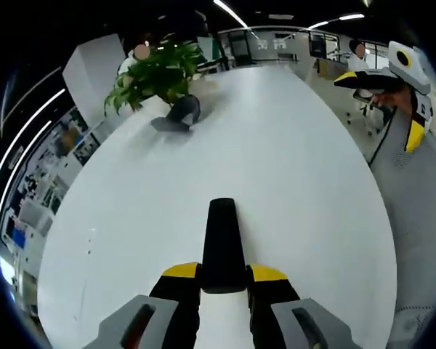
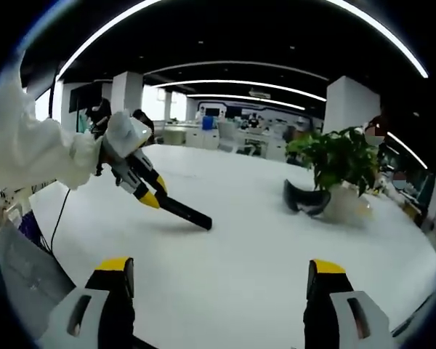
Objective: Press the specified remote control buttons in sequence, fully releasing each button before pressing the next.
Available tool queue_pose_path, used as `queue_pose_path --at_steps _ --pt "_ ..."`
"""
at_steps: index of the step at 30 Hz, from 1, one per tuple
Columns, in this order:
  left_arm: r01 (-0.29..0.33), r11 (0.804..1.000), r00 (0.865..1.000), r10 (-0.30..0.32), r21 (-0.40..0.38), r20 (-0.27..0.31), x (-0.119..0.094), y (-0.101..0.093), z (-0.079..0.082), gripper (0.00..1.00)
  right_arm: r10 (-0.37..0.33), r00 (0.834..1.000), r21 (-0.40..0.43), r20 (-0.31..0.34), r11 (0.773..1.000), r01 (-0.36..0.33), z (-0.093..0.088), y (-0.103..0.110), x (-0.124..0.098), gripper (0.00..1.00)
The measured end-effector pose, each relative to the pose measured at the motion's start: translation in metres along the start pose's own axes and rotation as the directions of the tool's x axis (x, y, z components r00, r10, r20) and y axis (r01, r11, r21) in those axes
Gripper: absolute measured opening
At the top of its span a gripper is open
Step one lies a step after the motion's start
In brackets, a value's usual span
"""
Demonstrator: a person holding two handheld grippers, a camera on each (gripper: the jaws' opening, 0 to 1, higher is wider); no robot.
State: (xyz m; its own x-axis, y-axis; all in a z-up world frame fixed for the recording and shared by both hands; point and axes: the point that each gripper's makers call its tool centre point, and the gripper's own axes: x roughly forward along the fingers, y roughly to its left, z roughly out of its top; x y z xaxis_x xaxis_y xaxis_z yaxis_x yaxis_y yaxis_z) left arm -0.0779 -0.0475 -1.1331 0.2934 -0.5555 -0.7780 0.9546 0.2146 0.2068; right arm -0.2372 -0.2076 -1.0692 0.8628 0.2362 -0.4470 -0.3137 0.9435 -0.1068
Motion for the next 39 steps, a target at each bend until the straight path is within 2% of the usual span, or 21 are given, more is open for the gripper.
queue_pose_path --at_steps 8,12,21,25,32,39 --pt "0.020 1.000 0.999 -0.019 0.019 -0.029 0.008 0.020 -0.003 0.23 -0.008 1.000 0.003 0.001 1.000 0.008 0.000 -0.002 -0.001 0.97" --pt "0.032 0.998 0.998 -0.029 0.049 -0.063 0.014 0.028 -0.005 0.23 0.005 0.999 0.012 0.036 1.000 -0.006 0.006 0.000 -0.003 0.97" --pt "0.063 0.996 0.993 -0.056 0.064 -0.100 0.031 0.044 -0.010 0.23 0.005 1.000 0.010 0.025 1.000 -0.005 0.004 0.001 -0.002 0.96" --pt "0.094 0.994 0.987 -0.087 0.048 -0.136 0.039 0.049 -0.016 0.23 0.001 1.000 0.008 0.018 1.000 -0.001 0.003 0.000 -0.001 0.95" --pt "0.119 0.990 0.977 -0.105 0.072 -0.184 0.047 0.060 -0.021 0.23 -0.001 1.000 0.000 0.004 1.000 0.001 0.001 0.001 -0.001 0.94" --pt "0.156 0.985 0.962 -0.135 0.072 -0.238 0.058 0.069 -0.031 0.23 -0.010 1.000 -0.002 -0.007 1.000 0.010 -0.001 -0.001 0.001 0.93"
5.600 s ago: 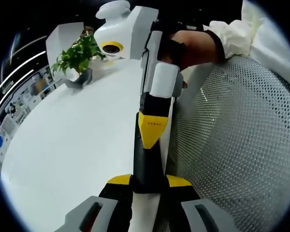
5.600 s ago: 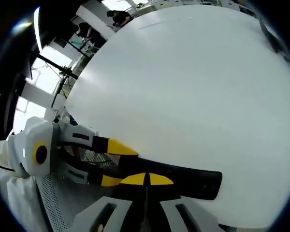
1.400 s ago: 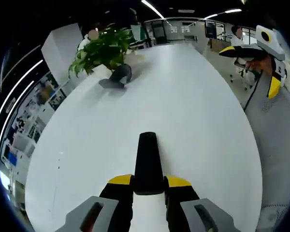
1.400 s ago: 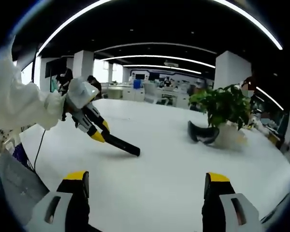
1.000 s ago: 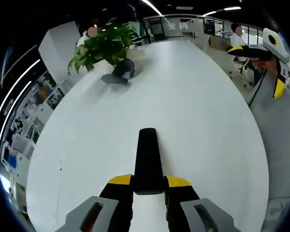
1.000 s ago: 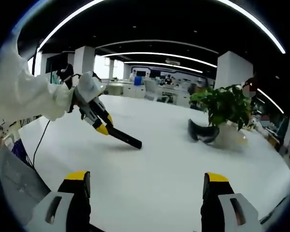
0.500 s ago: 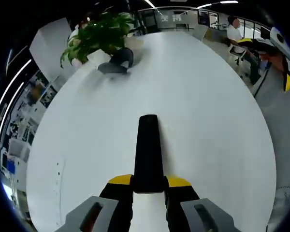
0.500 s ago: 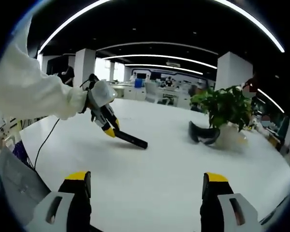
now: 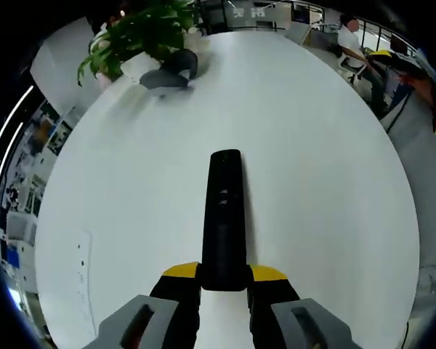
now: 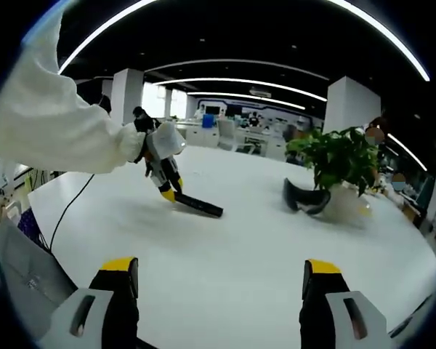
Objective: Press the specified remote control buttons in sequence, fully releasing each button before pressing the next.
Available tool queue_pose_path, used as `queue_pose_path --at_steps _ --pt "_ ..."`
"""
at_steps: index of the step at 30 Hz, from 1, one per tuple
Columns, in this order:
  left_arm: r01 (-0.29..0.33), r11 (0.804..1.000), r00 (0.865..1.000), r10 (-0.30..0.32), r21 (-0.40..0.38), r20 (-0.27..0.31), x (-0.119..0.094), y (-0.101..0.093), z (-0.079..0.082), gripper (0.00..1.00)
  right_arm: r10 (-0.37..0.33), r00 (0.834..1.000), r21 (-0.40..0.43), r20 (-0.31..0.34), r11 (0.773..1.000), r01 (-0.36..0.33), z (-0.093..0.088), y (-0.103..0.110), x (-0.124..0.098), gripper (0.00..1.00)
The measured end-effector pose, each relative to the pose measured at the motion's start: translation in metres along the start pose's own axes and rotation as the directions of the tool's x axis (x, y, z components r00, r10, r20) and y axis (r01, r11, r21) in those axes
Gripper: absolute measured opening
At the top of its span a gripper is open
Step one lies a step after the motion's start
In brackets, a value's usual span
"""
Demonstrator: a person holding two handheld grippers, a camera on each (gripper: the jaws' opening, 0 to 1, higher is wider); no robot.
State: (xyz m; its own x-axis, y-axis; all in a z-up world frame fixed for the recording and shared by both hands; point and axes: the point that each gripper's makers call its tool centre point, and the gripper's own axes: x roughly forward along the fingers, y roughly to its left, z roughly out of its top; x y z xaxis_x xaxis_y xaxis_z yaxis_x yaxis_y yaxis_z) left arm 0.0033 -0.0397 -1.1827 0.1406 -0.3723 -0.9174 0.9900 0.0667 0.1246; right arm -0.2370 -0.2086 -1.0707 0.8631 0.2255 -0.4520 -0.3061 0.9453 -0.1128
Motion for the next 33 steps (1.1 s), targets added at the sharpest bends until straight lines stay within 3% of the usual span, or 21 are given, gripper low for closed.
queue_pose_path --at_steps 10,20,23,27,28,30,33 --pt "0.026 0.999 0.999 -0.024 0.038 -0.043 0.015 0.004 -0.005 0.23 0.003 1.000 -0.016 -0.025 1.000 -0.003 -0.004 0.001 0.002 0.93" --pt "0.072 0.997 0.997 -0.073 -0.033 -0.013 0.014 0.000 -0.002 0.23 0.015 0.999 -0.023 -0.032 1.000 -0.015 -0.005 0.003 0.003 0.92" --pt "0.044 0.998 0.999 -0.044 -0.035 0.002 0.013 0.003 -0.003 0.24 0.015 1.000 -0.018 -0.028 1.000 -0.015 -0.005 0.003 0.003 0.92" --pt "-0.012 0.995 1.000 0.014 -0.099 0.017 0.013 0.006 -0.004 0.26 0.014 1.000 -0.016 -0.015 1.000 -0.014 -0.002 0.002 0.002 0.92" --pt "-0.056 0.985 0.998 0.058 -0.161 0.006 0.012 0.010 -0.006 0.28 0.014 1.000 -0.015 -0.013 1.000 -0.014 -0.002 0.002 0.001 0.92" --pt "-0.112 0.972 0.993 0.114 -0.207 -0.004 0.009 0.020 -0.008 0.38 0.013 1.000 -0.011 -0.009 1.000 -0.013 -0.002 0.002 0.001 0.92" --pt "-0.140 0.954 0.990 0.143 -0.266 -0.009 0.008 0.022 -0.012 0.46 0.011 1.000 -0.006 0.001 1.000 -0.011 0.000 0.001 0.000 0.92"
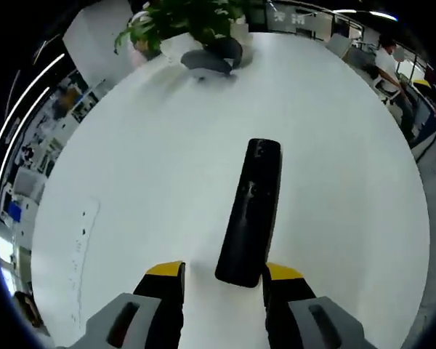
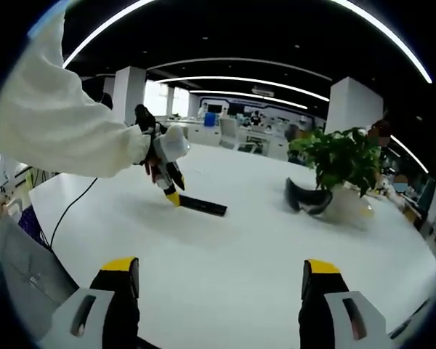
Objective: Press the specified remote control buttons in sequence, fully releasing each button before pressing the next.
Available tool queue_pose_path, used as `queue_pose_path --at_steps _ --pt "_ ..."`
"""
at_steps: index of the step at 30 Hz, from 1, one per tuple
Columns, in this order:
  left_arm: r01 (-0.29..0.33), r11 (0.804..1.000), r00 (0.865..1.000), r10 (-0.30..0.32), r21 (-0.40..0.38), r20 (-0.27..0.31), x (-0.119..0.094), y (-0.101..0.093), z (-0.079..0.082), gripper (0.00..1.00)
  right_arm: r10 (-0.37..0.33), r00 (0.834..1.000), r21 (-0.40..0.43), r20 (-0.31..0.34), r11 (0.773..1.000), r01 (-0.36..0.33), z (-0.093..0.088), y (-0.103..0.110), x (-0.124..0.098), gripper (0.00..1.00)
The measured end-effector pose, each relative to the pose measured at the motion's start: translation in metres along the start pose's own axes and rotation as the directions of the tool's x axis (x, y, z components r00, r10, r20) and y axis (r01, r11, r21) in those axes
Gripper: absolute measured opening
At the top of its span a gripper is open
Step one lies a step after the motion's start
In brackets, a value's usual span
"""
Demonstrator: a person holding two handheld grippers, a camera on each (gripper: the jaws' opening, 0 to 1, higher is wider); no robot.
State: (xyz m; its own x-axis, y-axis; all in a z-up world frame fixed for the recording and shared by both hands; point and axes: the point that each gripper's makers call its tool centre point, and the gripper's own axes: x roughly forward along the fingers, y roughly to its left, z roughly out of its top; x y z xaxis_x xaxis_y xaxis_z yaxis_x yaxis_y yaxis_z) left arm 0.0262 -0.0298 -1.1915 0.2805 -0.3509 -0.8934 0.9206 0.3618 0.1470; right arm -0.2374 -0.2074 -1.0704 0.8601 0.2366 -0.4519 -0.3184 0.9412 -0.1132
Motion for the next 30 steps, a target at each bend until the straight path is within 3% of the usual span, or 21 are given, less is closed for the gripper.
queue_pose_path --at_steps 4,7,11,15,17,20,23,26,29,30 --pt "-0.042 0.998 0.999 0.043 -0.039 0.008 -0.001 0.006 -0.002 0.51 -0.002 1.000 -0.002 0.001 1.000 0.002 0.000 0.000 0.000 0.93" --pt "-0.060 0.988 0.998 0.063 -0.140 0.020 -0.002 0.010 -0.007 0.58 -0.003 1.000 -0.001 0.010 1.000 0.003 0.001 0.000 -0.001 0.93" --pt "-0.033 0.975 0.998 0.045 -0.218 0.052 -0.005 0.006 -0.010 0.62 -0.005 1.000 0.001 0.019 1.000 0.005 0.003 0.000 -0.002 0.93" --pt "-0.009 0.944 0.992 0.050 -0.329 0.117 -0.011 -0.001 -0.005 0.68 -0.007 1.000 -0.004 0.021 1.000 0.007 0.003 0.000 -0.002 0.93" --pt "-0.018 0.938 0.984 0.077 -0.346 0.159 -0.018 -0.003 0.000 0.76 -0.010 1.000 0.000 0.027 1.000 0.010 0.004 -0.001 -0.003 0.94" --pt "-0.019 0.927 0.976 0.099 -0.375 0.196 -0.026 -0.007 0.001 0.78 -0.011 0.999 0.011 0.032 1.000 0.011 0.005 -0.002 -0.004 0.94" --pt "0.003 0.898 0.955 0.127 -0.440 0.267 -0.038 -0.013 0.008 0.87 -0.007 0.999 0.008 0.047 1.000 0.007 0.007 -0.001 -0.005 0.95" --pt "-0.004 0.897 0.948 0.143 -0.441 0.283 -0.049 -0.018 0.005 0.90 -0.006 0.999 0.007 0.047 1.000 0.006 0.008 -0.001 -0.005 0.95" --pt "-0.016 0.882 0.922 0.194 -0.471 0.334 -0.066 -0.023 0.009 0.99 -0.009 0.998 0.014 0.059 1.000 0.008 0.010 -0.002 -0.006 0.95" --pt "-0.015 0.875 0.905 0.217 -0.483 0.365 -0.075 -0.025 0.012 1.00 -0.011 0.998 0.018 0.064 1.000 0.010 0.011 -0.003 -0.006 0.96"
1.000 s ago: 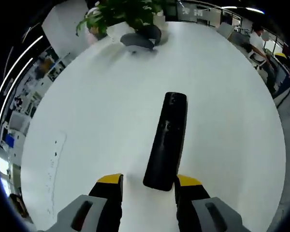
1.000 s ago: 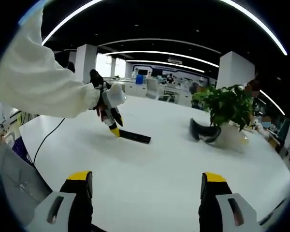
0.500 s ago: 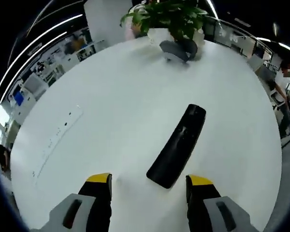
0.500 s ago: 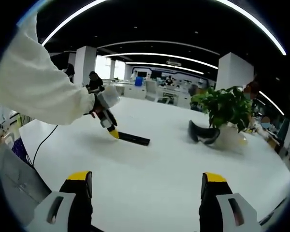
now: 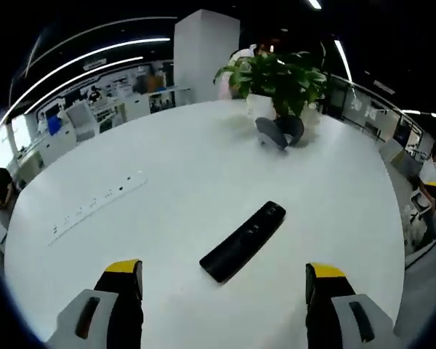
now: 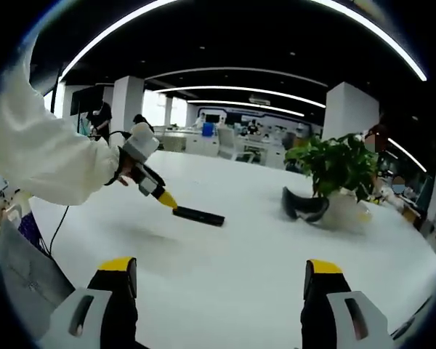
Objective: Press the specified remote control buttons in sequence, fully releasing each button before pressing the next.
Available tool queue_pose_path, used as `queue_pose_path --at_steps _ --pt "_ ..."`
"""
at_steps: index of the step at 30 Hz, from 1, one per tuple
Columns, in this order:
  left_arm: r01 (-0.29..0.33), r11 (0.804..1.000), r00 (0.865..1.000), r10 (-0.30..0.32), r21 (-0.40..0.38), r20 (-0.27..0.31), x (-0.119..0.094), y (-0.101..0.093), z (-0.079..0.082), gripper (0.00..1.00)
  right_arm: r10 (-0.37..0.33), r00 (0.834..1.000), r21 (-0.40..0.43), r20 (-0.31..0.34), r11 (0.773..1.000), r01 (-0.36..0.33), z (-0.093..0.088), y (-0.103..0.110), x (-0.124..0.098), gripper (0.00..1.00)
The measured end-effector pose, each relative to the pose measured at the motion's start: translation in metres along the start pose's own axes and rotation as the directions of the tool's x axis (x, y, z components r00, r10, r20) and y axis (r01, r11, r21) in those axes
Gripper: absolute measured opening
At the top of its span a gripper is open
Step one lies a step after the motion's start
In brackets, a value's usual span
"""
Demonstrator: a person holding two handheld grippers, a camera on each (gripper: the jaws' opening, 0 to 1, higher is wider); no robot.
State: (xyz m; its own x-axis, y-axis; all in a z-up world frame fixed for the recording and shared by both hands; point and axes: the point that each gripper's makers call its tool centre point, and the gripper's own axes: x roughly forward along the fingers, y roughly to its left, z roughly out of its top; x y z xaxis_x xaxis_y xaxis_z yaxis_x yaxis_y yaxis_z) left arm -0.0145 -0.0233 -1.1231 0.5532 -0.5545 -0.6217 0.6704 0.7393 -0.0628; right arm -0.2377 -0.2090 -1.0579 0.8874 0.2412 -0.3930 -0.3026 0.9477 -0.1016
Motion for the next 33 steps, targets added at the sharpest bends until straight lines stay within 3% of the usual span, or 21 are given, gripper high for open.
queue_pose_path --at_steps 2,8,12,14,18,20,23,26,33 --pt "-0.035 0.999 0.998 0.035 0.006 0.053 -0.015 -0.002 0.006 1.00 -0.002 1.000 0.005 0.004 1.000 0.002 0.001 -0.001 0.000 0.96" --pt "-0.069 0.997 0.990 0.071 -0.022 0.126 -0.052 -0.011 0.011 1.00 0.000 1.000 0.001 0.017 1.000 0.000 0.003 0.000 -0.001 0.97" --pt "-0.100 0.995 0.983 0.102 -0.020 0.152 -0.076 -0.023 0.005 1.00 -0.005 1.000 0.009 0.029 1.000 0.004 0.005 -0.001 -0.002 0.99" --pt "-0.131 0.991 0.972 0.134 -0.025 0.194 -0.090 -0.030 0.002 1.00 -0.007 0.999 0.013 0.039 1.000 0.006 0.006 -0.002 -0.003 0.99" --pt "-0.147 0.989 0.969 0.150 -0.030 0.196 -0.112 -0.049 -0.011 1.00 -0.009 0.999 0.015 0.043 1.000 0.008 0.007 -0.002 -0.004 0.99" --pt "-0.165 0.986 0.961 0.169 -0.038 0.219 -0.123 -0.055 -0.014 1.00 -0.009 0.999 0.014 0.046 1.000 0.008 0.007 -0.002 -0.004 0.99" --pt "-0.208 0.977 0.938 0.213 -0.047 0.274 -0.145 -0.066 -0.016 1.00 -0.011 0.999 0.016 0.050 1.000 0.010 0.008 -0.002 -0.005 0.99" --pt "-0.222 0.973 0.933 0.230 -0.059 0.276 -0.157 -0.070 -0.022 1.00 -0.012 0.999 0.024 0.052 1.000 0.011 0.009 -0.003 -0.006 0.99" --pt "-0.294 0.952 0.886 0.304 -0.081 0.352 -0.197 -0.078 -0.024 1.00 -0.019 0.998 0.035 0.053 0.999 0.017 0.009 -0.005 -0.006 0.99"
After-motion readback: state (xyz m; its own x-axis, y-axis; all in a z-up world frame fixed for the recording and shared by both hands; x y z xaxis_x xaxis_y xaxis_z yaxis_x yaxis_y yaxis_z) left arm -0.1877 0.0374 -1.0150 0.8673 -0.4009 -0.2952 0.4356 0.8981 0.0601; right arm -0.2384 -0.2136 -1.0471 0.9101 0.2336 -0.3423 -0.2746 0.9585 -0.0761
